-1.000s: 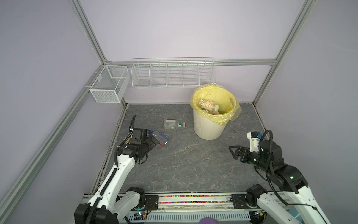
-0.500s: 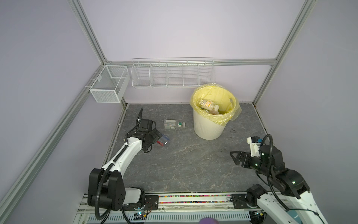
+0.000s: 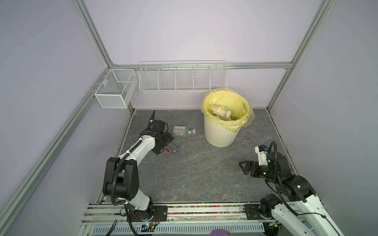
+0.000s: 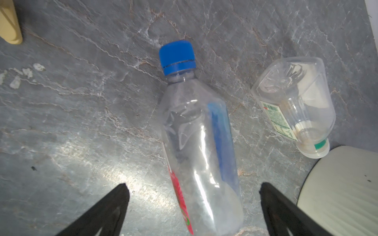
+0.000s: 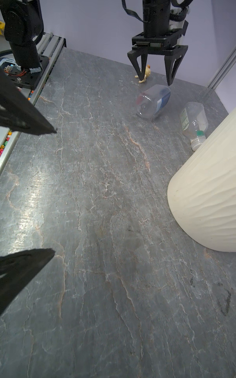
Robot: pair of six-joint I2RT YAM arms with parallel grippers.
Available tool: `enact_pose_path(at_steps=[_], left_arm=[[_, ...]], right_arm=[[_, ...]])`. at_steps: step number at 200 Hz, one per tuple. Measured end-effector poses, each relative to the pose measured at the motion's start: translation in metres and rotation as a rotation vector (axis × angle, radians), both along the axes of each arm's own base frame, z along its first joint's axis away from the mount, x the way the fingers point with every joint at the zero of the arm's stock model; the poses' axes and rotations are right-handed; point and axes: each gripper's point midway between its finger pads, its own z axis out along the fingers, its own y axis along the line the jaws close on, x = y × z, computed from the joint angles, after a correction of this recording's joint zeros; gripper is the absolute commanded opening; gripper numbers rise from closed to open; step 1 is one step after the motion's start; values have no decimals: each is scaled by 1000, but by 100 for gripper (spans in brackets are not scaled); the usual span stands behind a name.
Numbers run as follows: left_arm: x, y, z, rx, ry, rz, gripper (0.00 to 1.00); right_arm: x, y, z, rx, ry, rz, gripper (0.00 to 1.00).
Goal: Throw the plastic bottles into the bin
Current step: 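Lower the left gripper onto the blue-capped bottle and close on it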
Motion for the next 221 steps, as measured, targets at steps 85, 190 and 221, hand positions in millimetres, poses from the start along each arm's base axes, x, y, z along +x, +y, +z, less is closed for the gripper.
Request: enact_pose_path(at_steps=[85, 190, 221], left_arm=[[10, -20, -25, 51, 24, -12, 98], [1, -17, -56, 105, 68, 47, 94], [3, -18, -60, 102, 68, 55, 76]], right_arm=[[3, 2, -22, 1, 12, 1, 88], [5, 4, -23, 5, 10, 4, 88], [6, 4, -23, 4, 9, 4, 88]])
